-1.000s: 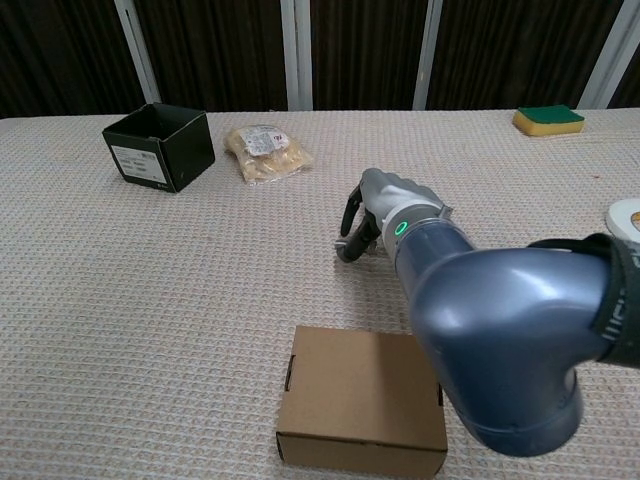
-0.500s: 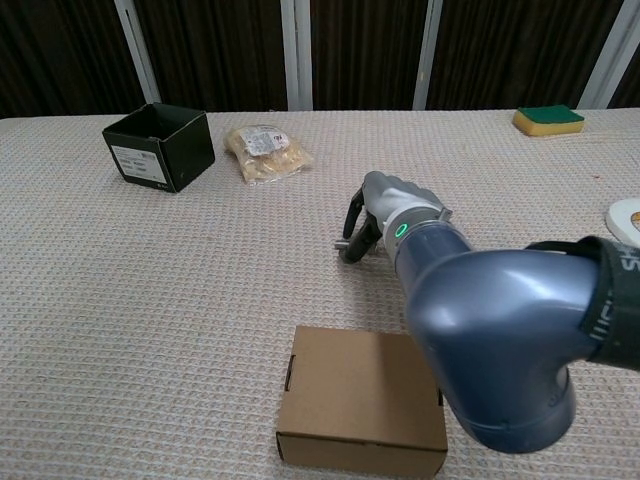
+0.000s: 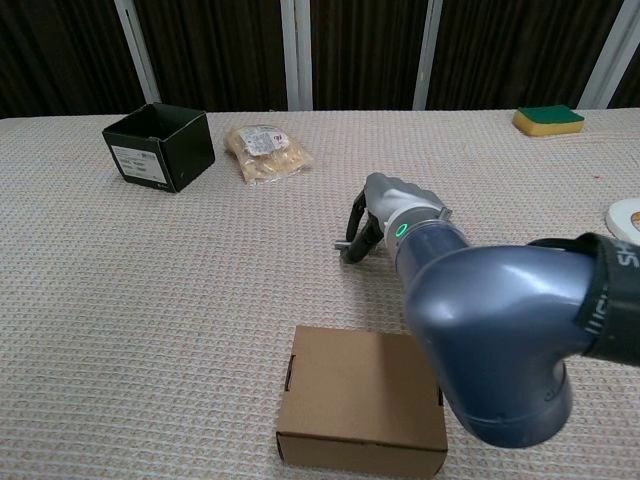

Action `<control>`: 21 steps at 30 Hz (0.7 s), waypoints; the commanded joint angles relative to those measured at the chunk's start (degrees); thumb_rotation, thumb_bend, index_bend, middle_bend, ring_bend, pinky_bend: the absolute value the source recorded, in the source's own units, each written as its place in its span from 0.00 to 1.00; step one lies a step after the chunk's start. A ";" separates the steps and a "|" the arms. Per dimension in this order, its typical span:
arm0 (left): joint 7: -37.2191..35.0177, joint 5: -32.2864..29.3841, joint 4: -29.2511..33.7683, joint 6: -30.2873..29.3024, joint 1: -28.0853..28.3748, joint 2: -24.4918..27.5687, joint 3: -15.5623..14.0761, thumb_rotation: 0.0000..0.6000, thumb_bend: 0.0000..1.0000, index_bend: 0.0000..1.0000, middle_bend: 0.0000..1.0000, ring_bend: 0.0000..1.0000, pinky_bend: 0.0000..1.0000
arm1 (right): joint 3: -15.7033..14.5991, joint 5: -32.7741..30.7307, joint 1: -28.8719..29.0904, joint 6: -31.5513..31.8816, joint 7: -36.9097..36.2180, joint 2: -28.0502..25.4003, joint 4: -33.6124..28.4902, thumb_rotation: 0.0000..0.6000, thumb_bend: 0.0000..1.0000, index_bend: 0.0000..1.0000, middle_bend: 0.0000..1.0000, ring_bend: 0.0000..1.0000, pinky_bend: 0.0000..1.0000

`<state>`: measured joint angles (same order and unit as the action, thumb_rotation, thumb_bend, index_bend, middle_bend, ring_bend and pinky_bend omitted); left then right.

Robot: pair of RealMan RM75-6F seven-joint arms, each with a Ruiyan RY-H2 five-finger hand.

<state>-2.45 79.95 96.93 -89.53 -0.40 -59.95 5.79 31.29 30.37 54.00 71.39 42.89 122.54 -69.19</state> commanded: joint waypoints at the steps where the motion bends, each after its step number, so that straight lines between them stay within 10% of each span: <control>1: 0.03 0.09 0.01 -0.04 0.00 0.00 -0.03 1.00 0.15 0.18 0.13 0.00 0.05 | -0.04 -0.07 -0.08 -0.01 0.18 -0.08 -0.06 1.00 0.33 0.55 0.00 0.00 0.00; 21: -0.07 0.06 -0.03 -0.07 -0.01 0.01 -0.04 1.00 0.15 0.18 0.14 0.00 0.05 | -0.15 0.01 -0.11 -0.57 0.37 0.30 -0.20 1.00 0.36 0.56 0.00 0.00 0.00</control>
<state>-2.52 80.02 96.90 -89.60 -0.41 -59.94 5.74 31.15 30.37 53.88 70.81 43.25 122.83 -69.38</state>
